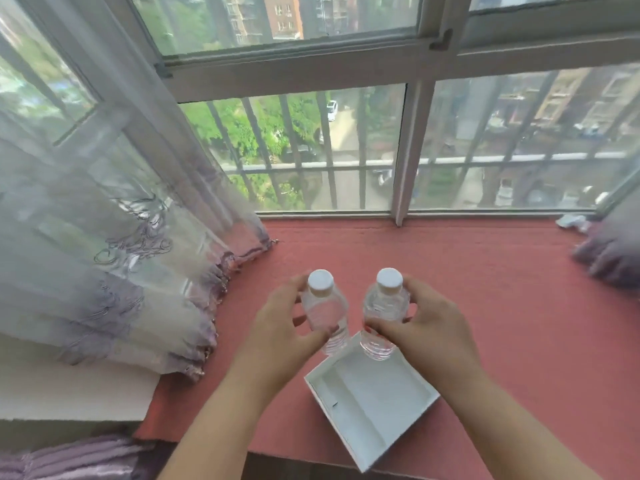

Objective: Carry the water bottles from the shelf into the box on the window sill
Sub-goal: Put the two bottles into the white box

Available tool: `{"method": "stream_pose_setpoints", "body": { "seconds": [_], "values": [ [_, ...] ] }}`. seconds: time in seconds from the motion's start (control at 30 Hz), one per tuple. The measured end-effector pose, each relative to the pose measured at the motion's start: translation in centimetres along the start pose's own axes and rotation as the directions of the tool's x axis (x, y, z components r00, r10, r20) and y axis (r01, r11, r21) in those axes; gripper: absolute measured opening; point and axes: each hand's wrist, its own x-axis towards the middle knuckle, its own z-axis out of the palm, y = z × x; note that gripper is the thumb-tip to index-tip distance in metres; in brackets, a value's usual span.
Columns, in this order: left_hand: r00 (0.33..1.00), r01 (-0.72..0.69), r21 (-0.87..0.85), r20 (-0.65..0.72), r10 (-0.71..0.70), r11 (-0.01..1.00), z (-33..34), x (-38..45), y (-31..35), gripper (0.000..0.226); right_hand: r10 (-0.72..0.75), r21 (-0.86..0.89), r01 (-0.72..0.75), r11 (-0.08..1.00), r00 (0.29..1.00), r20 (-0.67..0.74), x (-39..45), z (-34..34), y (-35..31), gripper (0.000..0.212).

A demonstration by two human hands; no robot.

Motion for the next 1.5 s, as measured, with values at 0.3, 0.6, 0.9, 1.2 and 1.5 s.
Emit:
{"method": "stream_pose_setpoints", "body": {
  "seconds": [0.3, 0.6, 0.9, 1.2, 1.5],
  "values": [
    [0.861, -0.251, 0.113, 0.48, 0.168, 0.961, 6.8, 8.3, -5.5, 0.074, 0.371, 0.135, -0.347, 0.928, 0.892, -0.259, -2.4, 3.4, 6.5, 0.052],
    [0.706, -0.334, 0.096, 0.684, 0.182, 0.938, 13.3, 12.5, -9.6, 0.07, 0.562, 0.217, -0.518, 0.827, 0.764, -0.317, -3.5, 7.6, 11.9, 0.046],
    [0.622, -0.387, 0.236, 0.78, 0.063, 0.891, 19.5, 14.5, -12.4, 0.073, 0.622, 0.147, -0.609, 0.78, 0.727, -0.292, -1.2, 10.8, 16.8, 0.034],
    [0.573, -0.429, 0.238, 0.818, 0.058, 0.871, 23.8, 14.7, -14.7, 0.067, 0.618, 0.016, -0.639, 0.769, 0.738, -0.271, -0.5, 12.8, 21.6, 0.035],
    [0.598, -0.388, 0.23, 0.799, 0.054, 0.892, 25.9, 14.0, -15.6, 0.073, 0.633, -0.049, -0.665, 0.745, 0.729, -0.262, -0.8, 13.4, 23.5, 0.045]
  ]
}}
